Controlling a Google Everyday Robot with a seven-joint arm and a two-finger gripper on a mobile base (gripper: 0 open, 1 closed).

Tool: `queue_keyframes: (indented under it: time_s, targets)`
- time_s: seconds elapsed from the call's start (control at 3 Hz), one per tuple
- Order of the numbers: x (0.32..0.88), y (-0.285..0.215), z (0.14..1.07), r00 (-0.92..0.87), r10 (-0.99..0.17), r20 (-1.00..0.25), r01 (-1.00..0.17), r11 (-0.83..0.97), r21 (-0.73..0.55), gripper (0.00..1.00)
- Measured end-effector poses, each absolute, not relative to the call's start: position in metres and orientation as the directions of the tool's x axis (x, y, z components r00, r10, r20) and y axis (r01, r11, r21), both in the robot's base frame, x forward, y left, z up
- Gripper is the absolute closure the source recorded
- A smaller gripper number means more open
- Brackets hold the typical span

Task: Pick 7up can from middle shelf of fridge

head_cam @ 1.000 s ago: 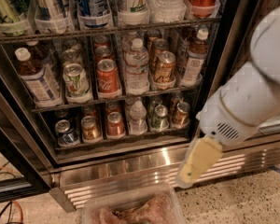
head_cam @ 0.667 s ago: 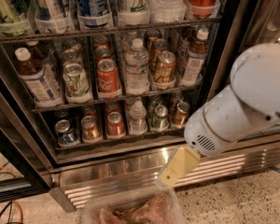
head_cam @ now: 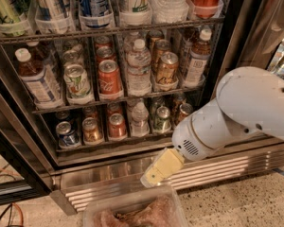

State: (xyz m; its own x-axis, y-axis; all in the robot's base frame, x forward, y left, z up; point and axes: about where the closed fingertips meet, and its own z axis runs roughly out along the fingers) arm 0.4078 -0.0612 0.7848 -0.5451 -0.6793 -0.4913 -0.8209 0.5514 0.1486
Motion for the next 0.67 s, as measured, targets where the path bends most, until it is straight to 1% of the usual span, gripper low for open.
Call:
queue_keyframes:
  time_s: [0.33, 0.67]
  targets:
    - [0.408, -0.061, 0.785, -0.545, -0.678, -0.493, -0.821, 0.552, 0.148, 0.00]
    - [0.413, -0.050, 0.778, -0.539, -0.657, -0.528, -0.814, 0.568, 0.124, 0.00]
